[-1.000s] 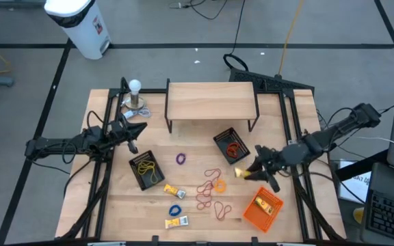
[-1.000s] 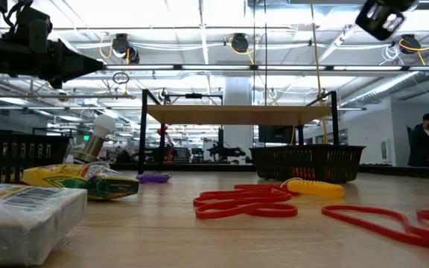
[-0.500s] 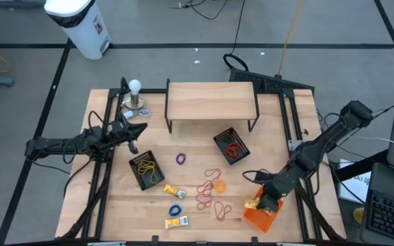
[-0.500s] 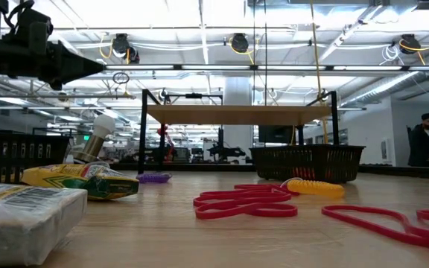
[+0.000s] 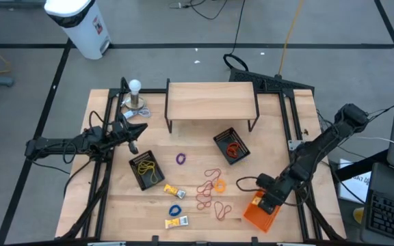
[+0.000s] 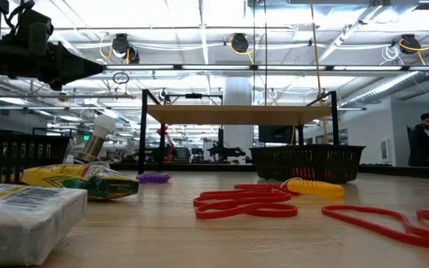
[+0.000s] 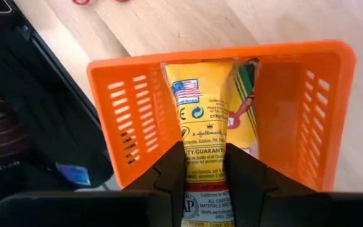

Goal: Pick & Place Office Desk Supplies
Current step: Put the yellow crayon box into the orange bin

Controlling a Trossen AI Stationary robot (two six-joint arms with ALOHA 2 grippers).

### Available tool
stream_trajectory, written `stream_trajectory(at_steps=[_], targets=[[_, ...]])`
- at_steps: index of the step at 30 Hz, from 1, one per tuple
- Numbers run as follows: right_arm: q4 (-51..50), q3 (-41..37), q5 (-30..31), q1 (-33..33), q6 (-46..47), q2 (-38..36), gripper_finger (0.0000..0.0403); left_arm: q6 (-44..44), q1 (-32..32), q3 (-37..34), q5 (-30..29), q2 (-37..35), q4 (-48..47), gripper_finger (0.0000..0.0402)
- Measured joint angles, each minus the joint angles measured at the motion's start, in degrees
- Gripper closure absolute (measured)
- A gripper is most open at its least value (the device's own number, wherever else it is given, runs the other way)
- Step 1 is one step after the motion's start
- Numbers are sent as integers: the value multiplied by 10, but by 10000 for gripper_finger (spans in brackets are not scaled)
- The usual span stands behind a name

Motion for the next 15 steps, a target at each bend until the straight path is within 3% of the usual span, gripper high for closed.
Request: stream_trajectory(at_steps=[7, 15], targets=[[-11, 0, -5, 8, -1, 20, 324, 0, 0, 0, 0, 0, 0, 378], [-23, 0, -5, 8, -83, 32, 303, 0, 0, 0, 0, 0, 0, 378]])
